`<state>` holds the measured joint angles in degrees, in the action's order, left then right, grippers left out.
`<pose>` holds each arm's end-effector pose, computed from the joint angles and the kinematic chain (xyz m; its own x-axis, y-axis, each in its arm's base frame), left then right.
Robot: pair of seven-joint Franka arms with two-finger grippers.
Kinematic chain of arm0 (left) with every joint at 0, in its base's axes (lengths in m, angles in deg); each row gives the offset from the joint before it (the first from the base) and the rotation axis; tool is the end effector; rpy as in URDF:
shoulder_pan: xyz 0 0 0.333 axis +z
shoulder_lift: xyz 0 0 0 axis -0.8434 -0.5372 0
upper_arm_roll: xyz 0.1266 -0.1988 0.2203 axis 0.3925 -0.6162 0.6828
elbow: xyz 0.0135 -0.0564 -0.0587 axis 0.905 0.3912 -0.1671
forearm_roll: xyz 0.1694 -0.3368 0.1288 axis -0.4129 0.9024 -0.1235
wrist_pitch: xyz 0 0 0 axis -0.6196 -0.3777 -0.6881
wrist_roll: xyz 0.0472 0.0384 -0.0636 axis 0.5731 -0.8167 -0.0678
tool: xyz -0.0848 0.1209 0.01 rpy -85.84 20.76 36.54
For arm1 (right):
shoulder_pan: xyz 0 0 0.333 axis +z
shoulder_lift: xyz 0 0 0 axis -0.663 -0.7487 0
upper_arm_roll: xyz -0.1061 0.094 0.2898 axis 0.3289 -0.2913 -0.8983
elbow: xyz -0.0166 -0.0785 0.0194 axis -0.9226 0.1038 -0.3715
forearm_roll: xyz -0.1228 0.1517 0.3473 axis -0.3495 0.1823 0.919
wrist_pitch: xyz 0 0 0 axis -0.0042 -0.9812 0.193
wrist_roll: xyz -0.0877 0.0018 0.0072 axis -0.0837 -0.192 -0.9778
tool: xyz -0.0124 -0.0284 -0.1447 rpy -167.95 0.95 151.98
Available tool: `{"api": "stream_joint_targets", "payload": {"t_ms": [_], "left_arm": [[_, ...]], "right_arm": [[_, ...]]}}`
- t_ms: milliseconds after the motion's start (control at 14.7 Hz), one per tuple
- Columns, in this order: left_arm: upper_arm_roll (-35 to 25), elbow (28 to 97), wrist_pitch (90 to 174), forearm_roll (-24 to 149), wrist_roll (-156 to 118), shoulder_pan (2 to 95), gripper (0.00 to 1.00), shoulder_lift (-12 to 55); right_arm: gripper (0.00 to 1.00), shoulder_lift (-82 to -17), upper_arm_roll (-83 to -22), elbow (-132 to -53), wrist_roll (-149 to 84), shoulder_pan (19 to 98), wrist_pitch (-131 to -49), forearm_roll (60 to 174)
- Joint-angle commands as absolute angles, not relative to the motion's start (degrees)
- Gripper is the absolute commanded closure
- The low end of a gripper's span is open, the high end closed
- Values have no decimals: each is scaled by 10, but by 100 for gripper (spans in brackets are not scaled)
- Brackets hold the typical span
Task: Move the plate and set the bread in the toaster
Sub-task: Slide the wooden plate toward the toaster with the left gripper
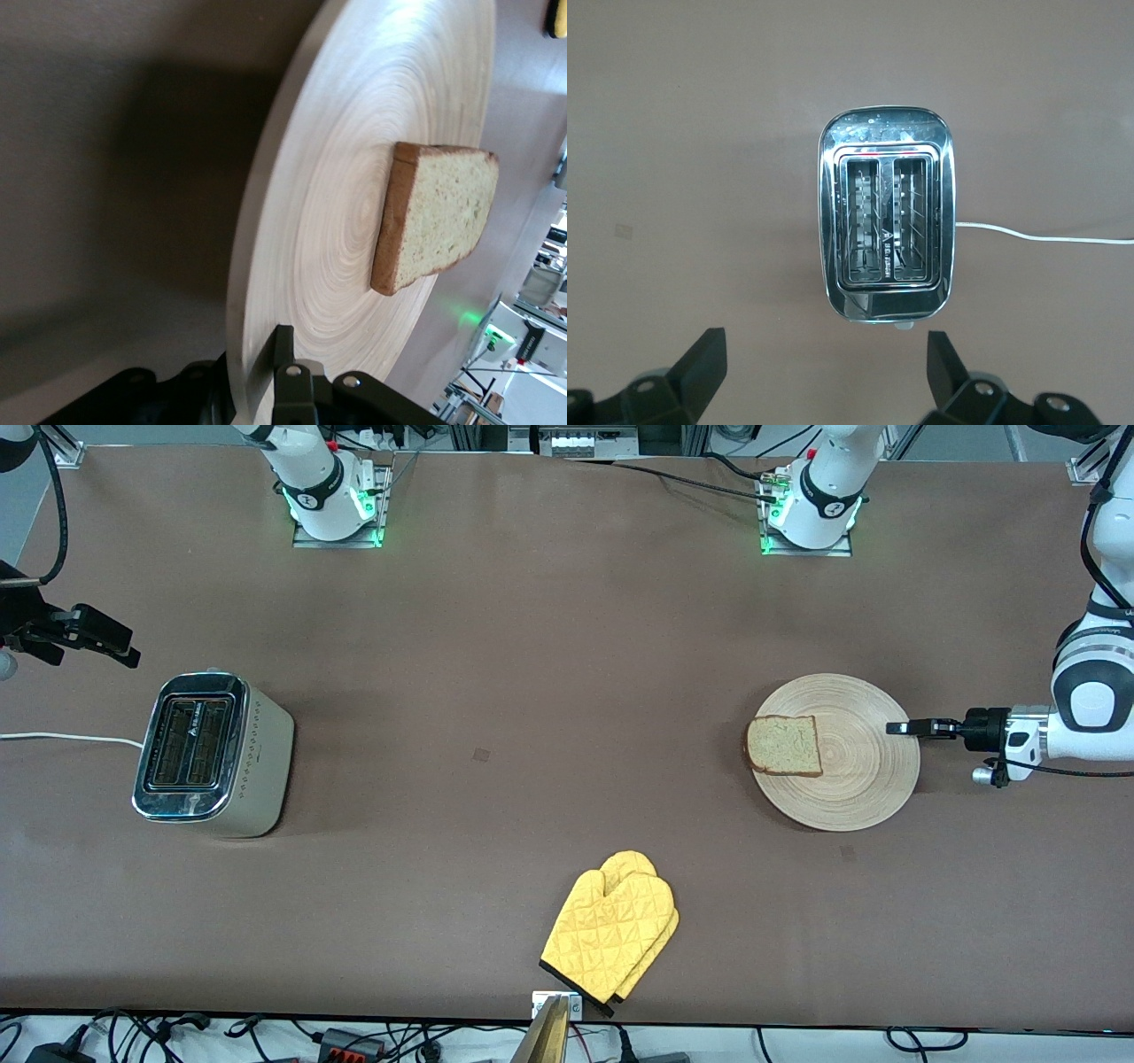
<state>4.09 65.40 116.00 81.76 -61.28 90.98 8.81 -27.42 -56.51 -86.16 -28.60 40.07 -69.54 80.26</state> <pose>0.5416 0.1778 0.1393 0.9522 -0.0586 -0.2998 0.1759 -0.6973 0.6949 0.5742 -0.0266 0.5621 0.9996 -0.0259 0.0143 -0.0259 -0.9997 0.0003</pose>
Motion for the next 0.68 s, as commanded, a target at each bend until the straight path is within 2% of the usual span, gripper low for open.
{"api": "stream_joint_targets", "payload": {"t_ms": [0,205,614], "left_arm": [[24,631,1119,838,-618,908,100,87],[13,629,1068,920,-651,906,100,69],[8,632,1062,1010,-653,810,100,53]], "right_arm": [[0,-257,-570,-882,-296,395,-704,798],[0,-257,-569,-881,-296,395,-704,797],[0,-257,-569,-882,-296,394,-712,798]]}}
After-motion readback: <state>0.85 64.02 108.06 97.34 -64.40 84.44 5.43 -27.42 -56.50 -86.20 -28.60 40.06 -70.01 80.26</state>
